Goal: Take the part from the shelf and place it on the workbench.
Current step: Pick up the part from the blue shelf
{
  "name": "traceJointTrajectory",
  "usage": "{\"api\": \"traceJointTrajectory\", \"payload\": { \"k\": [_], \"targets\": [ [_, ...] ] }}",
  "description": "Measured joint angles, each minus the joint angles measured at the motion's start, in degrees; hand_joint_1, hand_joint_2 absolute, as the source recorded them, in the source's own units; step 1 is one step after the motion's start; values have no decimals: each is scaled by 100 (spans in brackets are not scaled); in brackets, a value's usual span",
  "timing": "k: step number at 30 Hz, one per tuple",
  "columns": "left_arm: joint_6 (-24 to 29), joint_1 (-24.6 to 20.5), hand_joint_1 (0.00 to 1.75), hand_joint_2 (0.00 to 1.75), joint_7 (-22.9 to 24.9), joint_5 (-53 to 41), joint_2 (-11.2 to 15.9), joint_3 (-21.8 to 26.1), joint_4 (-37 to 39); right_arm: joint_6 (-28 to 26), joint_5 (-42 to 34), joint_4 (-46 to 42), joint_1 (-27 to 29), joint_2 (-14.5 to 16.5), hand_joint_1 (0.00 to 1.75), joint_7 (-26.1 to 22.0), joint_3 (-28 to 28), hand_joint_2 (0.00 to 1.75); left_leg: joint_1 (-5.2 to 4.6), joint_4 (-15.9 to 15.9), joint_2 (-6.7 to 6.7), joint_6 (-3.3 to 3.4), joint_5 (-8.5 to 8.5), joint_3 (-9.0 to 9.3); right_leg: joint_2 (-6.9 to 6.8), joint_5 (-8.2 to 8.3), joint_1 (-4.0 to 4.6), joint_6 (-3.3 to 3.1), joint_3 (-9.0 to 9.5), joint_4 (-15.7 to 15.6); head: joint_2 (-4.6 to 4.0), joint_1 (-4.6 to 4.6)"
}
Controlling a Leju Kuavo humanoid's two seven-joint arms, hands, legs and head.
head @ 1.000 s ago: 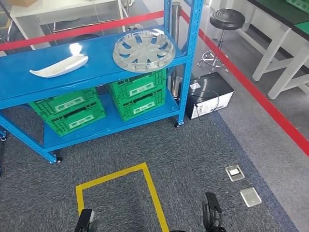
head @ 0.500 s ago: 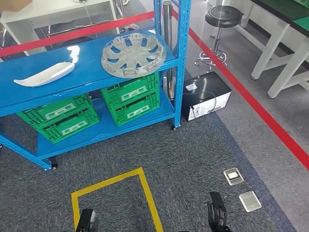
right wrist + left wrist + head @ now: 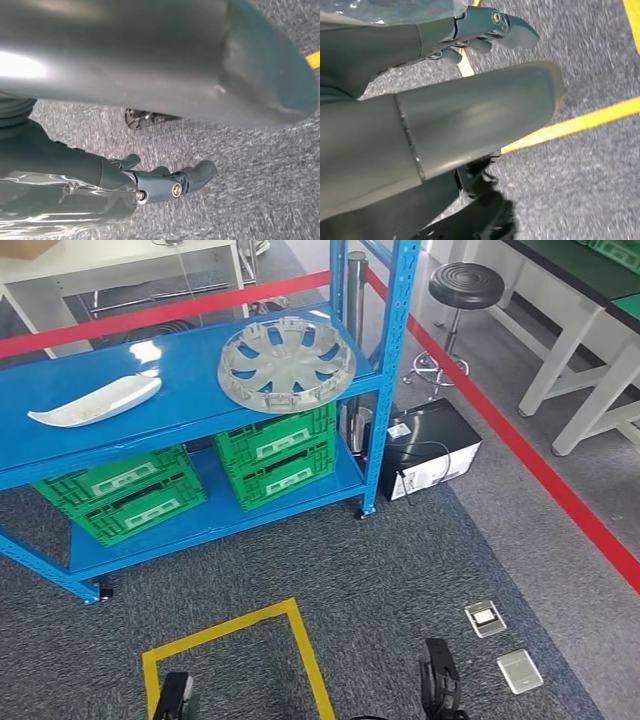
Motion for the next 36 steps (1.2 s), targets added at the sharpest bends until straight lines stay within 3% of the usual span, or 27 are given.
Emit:
{"api": "traceJointTrajectory", "payload": {
  "k": [1, 2, 4, 5, 6, 10, 12, 15, 17, 18, 21, 22, 24, 25, 26, 28, 30, 32, 33, 34, 36],
  "targets": [
    [-1, 9, 0, 0, 0, 1, -7, 0, 1, -1, 0, 1, 9, -2, 0, 0, 0, 0, 9, 2, -3, -13, -43, 46, -2, 41, -11, 19, -114, 50, 0, 13],
    [-1, 17, 0, 0, 0, 2, -11, 0, 1, -3, 0, 3, 16, -6, 0, 0, 0, 0, 24, 6, -7, -33, -94, 109, -5, 214, -24, 37, -125, -118, 0, 32],
    [-1, 21, 0, 0, 0, 3, -16, 0, 3, -7, 0, 9, 25, -16, 0, -2, 0, 0, 51, 22, -11, -95, -216, 247, -18, 777, -53, 77, 37, -825, 0, 80],
    [-1, 15, 0, 0, 0, 3, -16, 0, 3, -5, -1, 10, 26, -19, 0, -4, -1, 0, 56, 41, -12, -132, -275, 295, -24, 930, -59, 67, 96, -1131, 0, 96],
    [-1, 6, 0, 0, 0, 4, -16, 0, 4, -3, -1, 11, 26, -20, 0, -7, -1, 0, 55, 53, -8, -171, -327, 317, -31, 1025, -58, 32, 140, -1314, 0, 104],
    [0, -16, 0, 0, -7, 7, -16, 0, 4, 2, -16, 10, 44, -15, 0, -25, -1, 0, 53, 181, 1, -295, -414, 354, -16, 970, -67, -184, 261, -1401, 0, 45],
    [2, -36, 0, 0, -17, 10, -19, 0, 4, -3, -20, 9, 43, -11, 0, -41, -3, 0, 71, 706, 7, -355, -481, 71, -9, 899, -88, -233, 388, -1417, 0, -6],
    [7, -25, 0, 0, -26, 21, -24, 0, 4, -12, -41, 14, 50, -15, 0, -53, -10, 0, 105, 1776, 14, -428, -826, -738, -1, 730, -91, -250, 589, -1438, 0, -60],
    [8, -4, 0, 0, -26, 22, -24, 0, 4, -12, -52, 17, 69, -15, 0, -54, -11, 0, 106, 1774, 14, -414, -912, -995, 17, 600, -89, -242, 792, -1476, 0, -78],
    [8, 0, 0, 0, -26, 22, -23, 0, 5, -12, -56, 17, 75, -14, 0, -55, -11, 0, 96, 1497, 14, -379, -761, -997, 24, 533, -85, -236, 915, -1512, 0, -88],
    [8, 17, 0, 0, -26, 23, -2, -1, 11, -12, -60, 17, 80, -4, 0, -59, -11, 0, 11, 455, 9, -211, 175, -850, 45, 329, -67, -187, 1218, -1671, 0, -125],
    [8, 25, 0, 0, -25, 25, 1, -1, 14, -12, -60, 17, 80, 0, 0, -62, -13, 0, -14, 285, 6, -178, 335, -794, 55, 281, -61, -163, 1332, -1742, 0, -133],
    [9, 9, 0, 0, -25, 30, -5, -2, 15, -11, -61, 16, 65, 2, 0, -69, -15, 0, -14, 168, -11, -152, 318, -628, 71, 295, -47, -97, 1548, -1781, 0, -132],
    [9, -8, 0, 0, -28, 32, -10, -2, 16, -11, -61, 15, 52, 2, 0, -72, -15, 0, -7, 124, -12, -136, 307, -525, 59, 352, -46, -71, 1569, -1672, 0, -111],
    [10, -27, 0, 0, -32, 33, -11, -1, 16, -10, -61, 15, 31, 1, 0, -75, -16, 0, -1, 92, -11, -107, 292, -419, 45, 411, -45, -52, 1465, -1412, -1, -87],
    [13, -37, 0, 0, -36, 35, -13, 2, 17, -10, -61, 15, 13, 0, 0, -77, -16, 0, -4, 57, 9, -48, 218, -225, 9, 356, -44, -42, 993, -658, -1, -28],
    [15, -32, 0, 0, -35, 36, -20, 2, 17, -9, -61, 15, 36, 1, 0, -73, -14, 0, -15, 29, 11, -6, 96, -31, -3, -69, -37, -25, 451, -99, 0, 4],
    [17, -23, 0, 0, -35, 36, -31, 2, 17, -9, -61, 16, 57, 1, 0, -72, -13, 0, -31, 0, -23, 7, -50, 189, -5, -503, -19, -25, 127, -145, 0, 38],
    [20, -20, 0, 0, -35, 36, -34, 2, 17, -10, -61, 17, 60, 1, 0, -74, -13, 0, -40, -10, -41, 7, -127, 303, -4, -467, -1, -50, 57, -373, 0, 60],
    [23, -19, 0, 0, -36, 36, -36, 2, 17, -10, -61, 18, 62, -2, 0, -84, -13, 0, -46, -18, -53, 4, -206, 404, -4, -179, 27, -95, 24, -697, 0, 90],
    [26, -19, 0, 0, -39, 36, -54, 2, 19, -5, -61, 24, 72, -29, 0, -122, -14, 0, -58, -20, -82, -22, -347, 560, 34, 714, 102, -212, 33, -1264, 0, 106]
  ]
}}
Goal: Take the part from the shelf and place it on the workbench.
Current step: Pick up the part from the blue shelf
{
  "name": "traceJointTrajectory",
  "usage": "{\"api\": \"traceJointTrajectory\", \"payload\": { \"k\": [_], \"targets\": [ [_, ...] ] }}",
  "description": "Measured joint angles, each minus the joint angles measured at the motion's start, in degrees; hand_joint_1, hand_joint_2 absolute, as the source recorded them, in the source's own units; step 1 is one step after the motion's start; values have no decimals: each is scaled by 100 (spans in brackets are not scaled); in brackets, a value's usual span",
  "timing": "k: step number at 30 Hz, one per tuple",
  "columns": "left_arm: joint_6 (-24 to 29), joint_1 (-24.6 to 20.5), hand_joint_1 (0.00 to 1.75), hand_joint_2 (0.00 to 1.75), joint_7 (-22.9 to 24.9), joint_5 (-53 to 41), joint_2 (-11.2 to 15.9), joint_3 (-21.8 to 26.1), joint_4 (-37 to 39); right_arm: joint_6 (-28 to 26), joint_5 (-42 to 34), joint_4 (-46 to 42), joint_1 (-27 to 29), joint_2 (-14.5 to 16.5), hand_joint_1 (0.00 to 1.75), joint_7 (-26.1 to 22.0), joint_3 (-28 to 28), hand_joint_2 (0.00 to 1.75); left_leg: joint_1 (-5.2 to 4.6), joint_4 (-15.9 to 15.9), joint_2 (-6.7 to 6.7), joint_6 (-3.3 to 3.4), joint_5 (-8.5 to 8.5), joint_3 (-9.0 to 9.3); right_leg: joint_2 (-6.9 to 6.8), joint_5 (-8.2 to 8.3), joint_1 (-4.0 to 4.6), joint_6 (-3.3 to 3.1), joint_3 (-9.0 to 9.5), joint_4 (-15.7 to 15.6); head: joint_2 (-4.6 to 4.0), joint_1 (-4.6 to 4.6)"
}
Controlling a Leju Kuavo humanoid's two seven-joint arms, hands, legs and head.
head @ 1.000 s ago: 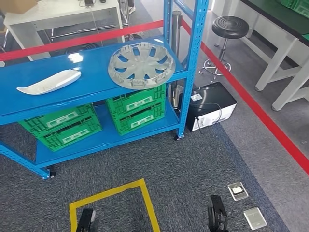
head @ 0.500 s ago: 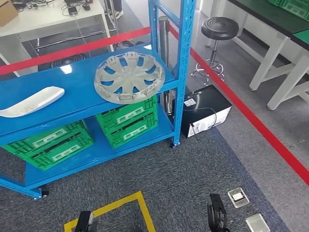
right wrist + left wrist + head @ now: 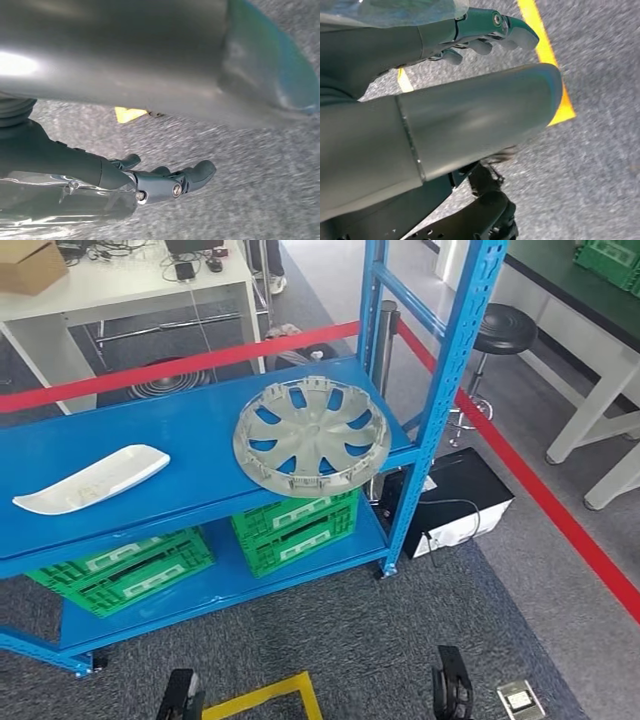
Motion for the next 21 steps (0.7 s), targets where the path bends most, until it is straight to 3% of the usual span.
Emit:
{"api": "traceJointTrajectory", "payload": {
  "k": [1, 2, 5, 7, 9, 10, 11, 12, 14, 15, 16, 17, 18, 21],
  "targets": [
    [1, -1, 0, 0, -3, 1, -9, 0, 1, 3, 1, 1, 2, -13, 0, -23, -1, 0, -1, -10, -18, -24, -55, 53, 24, 355, 27, -44, 28, -163, 0, 5],
    [1, -3, 0, 0, -8, 1, -20, 0, 1, 5, 3, 2, 0, -25, 0, -42, -1, 0, -5, 13, -36, -51, -79, 88, 47, 525, 38, -67, 62, -228, 0, -4],
    [10, -13, 0, 0, -20, 2, -13, -1, 1, 10, 20, -14, -54, 0, 0, -67, -2, 0, -25, 217, -26, -145, -130, 61, 53, 574, -35, -90, 211, -318, 0, -6],
    [20, -35, 0, 0, -29, 2, -4, -1, 1, 11, 27, -21, -80, 15, 0, -100, -3, 0, 24, 712, 17, -259, -362, -224, 40, 557, -79, -103, 264, -346, 0, -55],
    [33, -37, 0, 0, -51, 2, -1, 0, 1, 3, 46, -20, -84, 14, 0, -200, -4, 0, 113, 1423, 39, -366, -683, -707, 23, 517, -111, -99, 277, -348, 0, -108],
    [43, -25, 0, 0, -68, 3, 4, 0, 1, -1, 59, -20, -86, 14, 0, -267, -4, 0, 151, 1639, 45, -403, -746, -895, 21, 491, -129, -86, 293, -347, 0, -115],
    [52, -13, 0, 0, -87, 10, 8, 0, 1, -2, 70, -21, -92, 14, 0, -332, -4, 0, 182, 1661, 50, -431, -682, -995, 24, 462, -149, -69, 320, -347, 0, -123],
    [62, -5, 0, 0, -113, 21, 11, 1, 1, 2, 79, -27, -103, 14, 0, -398, -5, 0, 207, 1465, 55, -457, -473, -992, 29, 431, -173, -45, 361, -346, 0, -130],
    [74, 2, 0, 0, -190, 52, 15, 5, 1, 10, 114, -49, -145, 13, 0, -540, -9, 0, 238, 695, 64, -499, 118, -799, 39, 367, -212, 16, 459, -346, 0, -151],
    [77, 1, 0, 0, -230, 64, 16, 8, 1, 11, 141, -61, -179, 13, 0, -614, -11, 0, 229, 370, 74, -494, 266, -716, 45, 345, -220, 52, 485, -346, 0, -176],
    [75, 1, 0, 0, -264, 73, 16, 10, 1, 11, 170, -75, -213, 13, 0, -677, -13, 0, 215, 179, 83, -459, 359, -673, 49, 325, -219, 88, 493, -346, 0, -195],
    [73, 5, 0, 0, -286, 77, 16, 10, 1, 14, 191, -89, -244, 13, 0, -725, -14, 0, 199, 132, 88, -408, 347, -671, 52, 307, -212, 121, 492, -345, 0, -200],
    [70, 8, 0, 0, -300, 80, 14, 11, 1, 19, 207, -103, -271, 5, 0, -755, -17, 0, 194, 119, 93, -373, 349, -678, 52, 285, -198, 118, 485, -339, 0, -195],
    [58, 14, 0, 0, -326, 87, 4, 13, 1, 42, 249, -151, -323, -20, 0, -780, -34, 0, 212, 115, 79, -364, 415, -679, 45, 268, -170, -7, 505, -346, 0, -115]
  ]
}}
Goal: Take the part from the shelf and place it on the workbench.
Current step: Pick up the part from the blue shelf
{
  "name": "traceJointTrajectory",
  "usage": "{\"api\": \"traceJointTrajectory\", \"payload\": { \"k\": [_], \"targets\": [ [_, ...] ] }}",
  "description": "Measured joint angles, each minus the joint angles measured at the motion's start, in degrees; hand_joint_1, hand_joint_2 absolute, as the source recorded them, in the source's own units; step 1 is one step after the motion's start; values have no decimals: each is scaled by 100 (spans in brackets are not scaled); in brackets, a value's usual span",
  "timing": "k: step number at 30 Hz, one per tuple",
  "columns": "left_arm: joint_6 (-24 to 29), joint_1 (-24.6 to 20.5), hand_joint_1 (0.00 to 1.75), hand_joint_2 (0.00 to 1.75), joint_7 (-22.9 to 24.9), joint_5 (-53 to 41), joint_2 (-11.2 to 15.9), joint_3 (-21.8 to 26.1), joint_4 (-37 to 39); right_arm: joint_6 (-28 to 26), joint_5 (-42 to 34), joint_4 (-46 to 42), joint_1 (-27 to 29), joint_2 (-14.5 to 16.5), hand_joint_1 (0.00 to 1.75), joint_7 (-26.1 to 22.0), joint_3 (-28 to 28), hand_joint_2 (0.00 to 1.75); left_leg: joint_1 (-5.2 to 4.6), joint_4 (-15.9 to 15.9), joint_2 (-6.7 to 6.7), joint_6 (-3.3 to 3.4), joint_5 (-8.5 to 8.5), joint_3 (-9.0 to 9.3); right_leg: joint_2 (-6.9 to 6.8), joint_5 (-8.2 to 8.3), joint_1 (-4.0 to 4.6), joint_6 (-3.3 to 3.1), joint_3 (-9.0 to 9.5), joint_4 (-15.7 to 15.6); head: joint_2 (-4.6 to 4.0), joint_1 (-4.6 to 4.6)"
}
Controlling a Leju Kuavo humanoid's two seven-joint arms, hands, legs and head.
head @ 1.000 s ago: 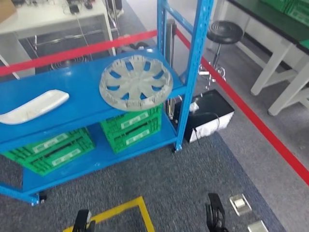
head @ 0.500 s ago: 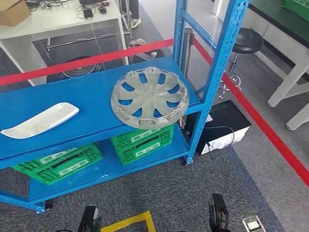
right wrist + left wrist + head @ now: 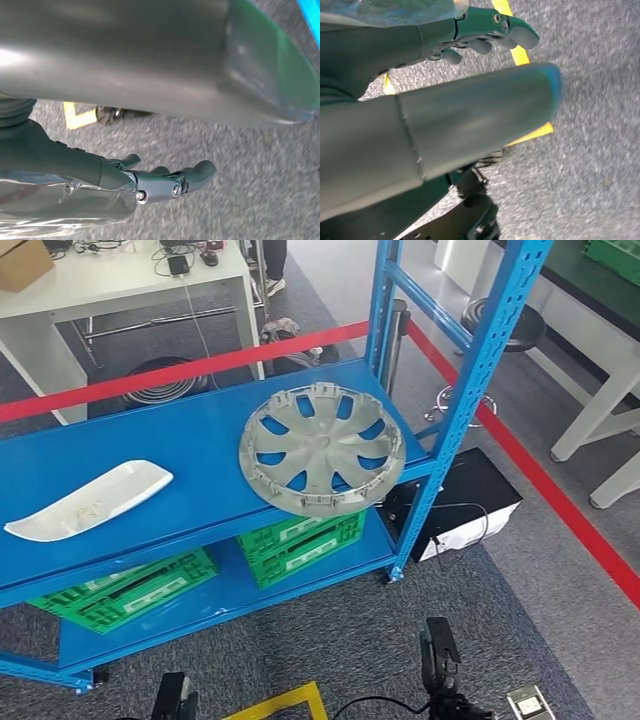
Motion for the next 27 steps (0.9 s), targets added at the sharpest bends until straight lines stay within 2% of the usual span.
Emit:
{"api": "traceJointTrajectory", "payload": {
  "k": [1, 2, 7, 11, 13, 14, 15, 17, 18, 19, 20, 22, 23, 24, 25, 27],
  "targets": [
    [-3, -2, 0, 0, -9, 4, 1, 1, 0, 7, 15, -24, -13, 1, 0, 5, -4, 0, -8, 2, -5, 14, -4, 1, -2, 12, -1, -7, 10, -26, 0, 25],
    [-5, -3, 0, 0, -19, 8, 3, 2, 0, 11, 31, -45, -25, 2, 0, 13, -6, 0, -17, 4, -7, 30, -11, 1, -5, 20, -4, 14, 25, -56, 0, 43],
    [3, 3, 0, 0, -48, 19, 22, 2, 0, 35, 88, -109, -42, 3, 0, 34, -22, 0, -51, 13, -10, 118, -42, 2, -12, 38, -38, 196, 73, -154, 0, 97],
    [34, 1, 0, 0, -48, 11, 39, 2, 0, 49, 117, -147, -42, 3, 0, 52, -46, 0, -98, 17, -7, 187, -52, 3, -11, 45, -69, 308, 83, -183, 0, 72],
    [36, -2, 0, 0, -48, 2, 41, 2, 0, 44, 126, -162, -44, 3, 0, 46, -61, 0, -67, -54, 4, 240, -23, 44, -30, 1, -77, 341, 76, -144, 0, 66],
    [36, -4, 0, 0, -48, -2, 40, 2, 0, 34, 138, -167, -46, 3, 0, 35, -65, 0, -48, -99, 13, 267, -5, 71, -47, -94, -76, 348, 15, 4, 0, 82],
    [36, -6, 0, 0, -48, -7, 37, 2, 0, 10, 164, -174, -47, 3, 0, 15, -68, 0, -31, -135, 22, 287, 9, 95, -65, -253, -77, 349, -119, 298, 0, 108],
    [37, -6, 0, 0, -50, -11, 32, 2, 0, -62, 239, -186, -43, 3, 0, -36, -70, 0, -30, -151, 34, 298, 14, 108, -81, -631, -73, 349, -537, 1154, 0, 157],
    [38, -3, 0, 0, -52, -12, 28, 2, 0, -98, 276, -189, -39, 3, 0, -56, -70, 0, -28, -151, 36, 294, 11, 110, -82, -729, -75, 351, -718, 1494, 0, 169],
    [38, 0, 0, 0, -54, -11, 26, 2, 0, -126, 301, -190, -35, 3, 0, -68, -70, 0, -22, -148, 36, 284, 5, 116, -85, -707, -80, 353, -802, 1621, 0, 177],
    [38, 1, 0, 0, -55, -11, 23, 2, 0, -143, 317, -190, -35, 3, 0, -74, -70, 0, -8, -143, 33, 267, -6, 126, -89, -564, -85, 355, -768, 1504, 0, 181],
    [38, 1, 0, 0, -62, -11, 17, 2, 0, -159, 333, -199, -43, 3, 0, -88, -71, 0, 29, -112, 25, 198, -47, 154, -104, -124, -101, 372, -438, 742, 0, 202],
    [38, -2, 0, 0, -79, -10, 17, 3, 0, -161, 342, -212, -50, 4, 0, -104, -72, 0, 34, -77, 19, 149, -73, 156, -97, 22, -96, 366, -273, 374, 0, 221],
    [33, -5, 0, 0, -108, -8, 20, 4, 0, -163, 353, -228, -53, 5, 0, -127, -72, 0, 30, -53, 14, 101, -89, 153, -89, 91, -90, 346, -170, 138, 0, 228],
    [20, -8, 0, 0, -158, -4, 22, 5, 0, -168, 369, -245, -51, 7, 0, -164, -71, 0, 23, -42, 11, 59, -93, 148, -77, 91, -75, 313, -134, 40, 0, 214],
    [-29, -11, 0, 0, -304, 9, 23, 7, 0, -194, 411, -290, -44, 8, 0, -269, -71, 0, 30, -65, 7, -1, -79, 154, -61, 82, -53, 211, -143, 40, 0, 147]
  ]
}}
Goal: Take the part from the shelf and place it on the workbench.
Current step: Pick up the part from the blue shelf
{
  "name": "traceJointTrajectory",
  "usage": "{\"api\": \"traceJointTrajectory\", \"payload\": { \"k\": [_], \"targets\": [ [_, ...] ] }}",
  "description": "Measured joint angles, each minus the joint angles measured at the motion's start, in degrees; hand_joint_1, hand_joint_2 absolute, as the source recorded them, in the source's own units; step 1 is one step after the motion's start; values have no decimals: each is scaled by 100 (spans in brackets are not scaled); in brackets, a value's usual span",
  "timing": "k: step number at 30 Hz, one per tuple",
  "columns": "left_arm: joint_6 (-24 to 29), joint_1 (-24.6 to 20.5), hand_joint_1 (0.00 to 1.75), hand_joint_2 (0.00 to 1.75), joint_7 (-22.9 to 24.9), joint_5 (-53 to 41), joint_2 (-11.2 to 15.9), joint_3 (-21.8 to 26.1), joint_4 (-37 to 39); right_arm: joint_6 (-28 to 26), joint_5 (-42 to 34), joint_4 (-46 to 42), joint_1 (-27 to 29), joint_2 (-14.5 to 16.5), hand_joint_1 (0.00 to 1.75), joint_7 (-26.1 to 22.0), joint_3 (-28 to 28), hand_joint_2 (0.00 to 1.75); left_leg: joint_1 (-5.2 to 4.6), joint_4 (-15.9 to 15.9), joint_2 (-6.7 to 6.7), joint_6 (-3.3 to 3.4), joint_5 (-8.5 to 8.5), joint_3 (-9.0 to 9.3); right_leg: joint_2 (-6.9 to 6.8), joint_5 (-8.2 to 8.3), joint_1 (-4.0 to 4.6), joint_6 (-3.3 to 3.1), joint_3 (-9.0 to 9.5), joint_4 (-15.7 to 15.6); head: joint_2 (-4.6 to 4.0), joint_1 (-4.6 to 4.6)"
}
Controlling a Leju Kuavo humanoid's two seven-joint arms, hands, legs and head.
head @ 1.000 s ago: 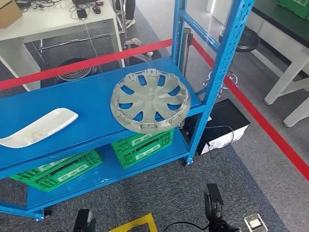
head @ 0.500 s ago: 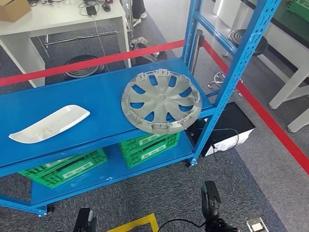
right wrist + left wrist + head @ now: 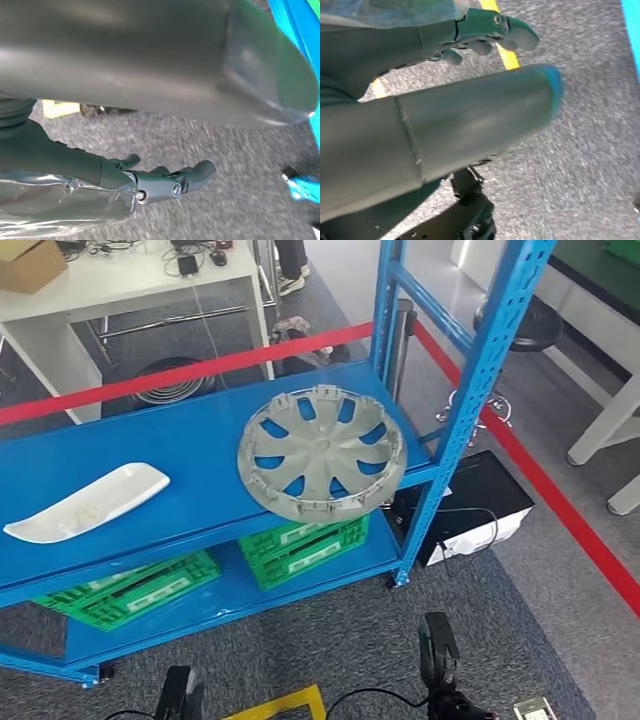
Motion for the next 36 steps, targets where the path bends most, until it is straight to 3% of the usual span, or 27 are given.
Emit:
{"api": "traceJointTrajectory", "payload": {
  "k": [2, 3, 5, 6, 7, 8, 9, 11, 12, 14, 17, 19, 21, 22, 23, 25, 27, 28, 32, 34, 36],
  "targets": [
    [-47, -11, 0, 0, -168, 8, -3, 2, -1, -46, 42, -68, -1, -1, 0, -102, -11, 0, 22, 135, 8, -46, -103, -48, -1, 7, 6, -84, 11, -9, 0, -75],
    [-62, -23, 0, 0, -229, 8, -5, 3, -2, -70, 57, -108, -5, -2, 0, -133, -22, 0, 26, 380, 13, -64, -246, -158, -5, 10, 8, -120, 19, -16, 0, -111],
    [-74, -40, 0, 0, -291, 8, -11, 8, -4, -105, 78, -186, -6, -2, 0, -158, -41, 0, 23, 1224, 20, -82, -634, -566, -14, 2, 41, -167, 21, -16, 0, -175],
    [-78, -41, 0, 0, -300, 8, -15, 9, -4, -110, 84, -220, -3, -2, 0, -161, -44, 0, 18, 1615, 20, -77, -764, -768, -16, -3, 63, -183, 24, -16, 0, -187],
    [-81, -40, 0, 0, -305, 8, -17, 10, -4, -113, 87, -252, 1, -2, 0, -162, -45, 0, 8, 1835, 20, -58, -788, -893, -13, -10, 88, -196, 31, -16, 0, -191],
    [-85, -39, 0, 0, -307, 8, -20, 11, -5, -113, 88, -279, 3, -2, 0, -162, -48, 0, -10, 1801, 20, -21, -685, -898, -8, -17, 110, -208, 45, -16, 0, -194],
    [-88, -41, 0, 0, -310, 8, -22, 13, -5, -114, 89, -306, 3, -2, 0, -162, -52, 0, -38, 1508, 18, 37, -474, -780, -1, -27, 133, -220, 67, -16, 0, -197],
    [-96, -53, 0, 0, -316, 8, -15, 26, -7, -116, 92, -364, 0, -2, 0, -164, -66, 0, -113, 649, 17, 196, -39, -397, 7, -49, 175, -235, 102, -18, 0, -193],
    [-98, -62, 0, 0, -320, 7, -10, 33, -7, -118, 95, -387, -2, -2, 0, -165, -72, 0, -147, 314, 20, 250, 78, -255, 8, -58, 184, -234, 104, -18, 0, -186],
    [-99, -71, 0, 0, -325, 8, -4, 43, -8, -121, 101, -420, -2, -2, 0, -165, -80, 0, -184, 84, 25, 285, 95, -166, 6, -63, 181, -206, 91, -26, 0, -174],
    [-99, -73, 0, 0, -364, -5, -15, 46, -10, -144, 128, -475, 2, -20, 0, -188, -95, 0, -144, -66, 33, 269, 141, -106, 1, -139, 167, -130, 67, 44, 0, -168],
    [-108, -85, 0, 0, -484, -20, -28, 50, -13, -206, 200, -549, 5, -44, 0, -243, -114, 0, -103, -149, 45, 270, 170, -56, -8, -427, 155, -74, -148, 533, 0, -129],
    [-133, -96, 0, 0, -662, -25, -41, 55, -28, -337, 316, -692, 32, -79, 0, -272, -131, 0, -94, -153, 46, 278, 166, -52, -16, -758, 128, -21, -524, 1303, 0, -80],
    [-147, -98, 0, 0, -751, -31, -48, 58, -39, -436, 385, -791, 57, -108, 0, -261, -139, 0, -86, -146, 44, 271, 158, -50, -20, -804, 111, 1, -650, 1539, 0, -56],
    [-159, -99, 0, 0, -840, -43, -52, 63, -55, -552, 464, -915, 87, -147, 0, -235, -150, 0, -72, -135, 41, 257, 147, -46, -25, -733, 93, 22, -677, 1560, 0, -35],
    [-169, -111, 0, 0, -1006, -86, -61, 78, -102, -791, 627, -1224, 151, -234, 0, -162, -185, 0, -32, -89, 33, 202, 107, -32, -41, -312, 53, 69, -417, 949, 0, 0],
    [-170, -146, 0, 0, -1142, -132, -62, 108, -160, -998, 789, -1586, 206, -311, 0, -65, -222, 0, -19, -10, 26, 129, 55, -44, -37, -31, 44, 91, -103, 243, 0, 34],
    [-170, -163, 0, 0, -1202, -151, -62, 125, -192, -1086, 870, -1764, 239, -348, 0, -16, -235, 0, -23, 19, 25, 98, 42, -57, -27, 7, 50, 69, -32, 71, 0, 32],
    [-130, -182, 0, 0, -1446, -233, -64, 173, -386, -1509, 1314, -2545, 417, -511, 0, 162, -288, 0, -19, 97, 28, 15, -15, -91, -2, -3, 74, -99, -10, 16, 0, -65],
    [-76, -189, 0, 0, -1504, -274, -63, 189, -510, -1677, 1500, -2908, 462, -602, 0, 261, -316, 0, -11, 538, 30, -28, -276, -278, -7, 2, 57, -162, 15, -7, 0, -120],
    [-44, -190, 0, 0, -1519, -303, -63, 201, -622, -1765, 1602, -3233, 503, -691, 0, 332, -346, 0, -10, 1413, 29, -53, -660, -695, -14, -7, 66, -192, 21, -7, 0, -176]
  ]
}}
